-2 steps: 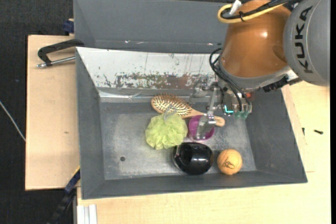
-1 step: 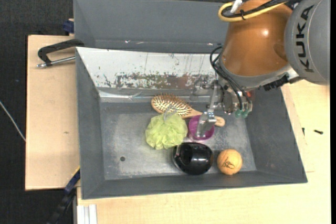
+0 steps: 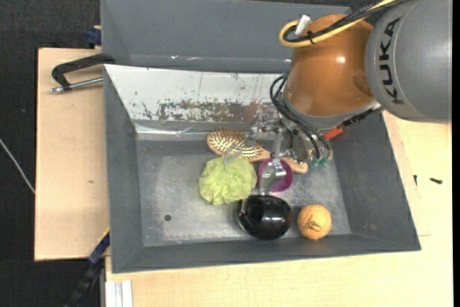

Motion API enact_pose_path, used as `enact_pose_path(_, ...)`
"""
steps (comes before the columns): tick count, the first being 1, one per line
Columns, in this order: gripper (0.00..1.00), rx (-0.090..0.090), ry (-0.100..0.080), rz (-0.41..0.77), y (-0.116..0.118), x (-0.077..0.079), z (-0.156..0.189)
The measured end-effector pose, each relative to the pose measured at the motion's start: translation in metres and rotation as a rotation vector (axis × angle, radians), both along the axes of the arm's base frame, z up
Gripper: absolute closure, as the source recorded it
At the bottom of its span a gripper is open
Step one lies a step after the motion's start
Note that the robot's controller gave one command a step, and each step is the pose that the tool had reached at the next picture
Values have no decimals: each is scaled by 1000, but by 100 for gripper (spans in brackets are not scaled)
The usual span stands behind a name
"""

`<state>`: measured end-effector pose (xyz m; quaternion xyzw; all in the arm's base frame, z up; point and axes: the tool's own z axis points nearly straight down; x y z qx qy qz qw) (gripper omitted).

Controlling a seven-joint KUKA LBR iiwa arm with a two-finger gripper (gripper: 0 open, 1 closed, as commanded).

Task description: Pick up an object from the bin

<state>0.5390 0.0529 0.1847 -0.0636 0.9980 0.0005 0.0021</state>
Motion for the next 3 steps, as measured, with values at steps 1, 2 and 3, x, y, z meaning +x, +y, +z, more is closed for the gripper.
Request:
enact_pose_path(1,0,-1,-2,328,31,18,-17)
enact_pose_path(2,0,0,1,402,30,27,-40)
enact_pose_path(3,0,-1,-13,517,23,31,-87)
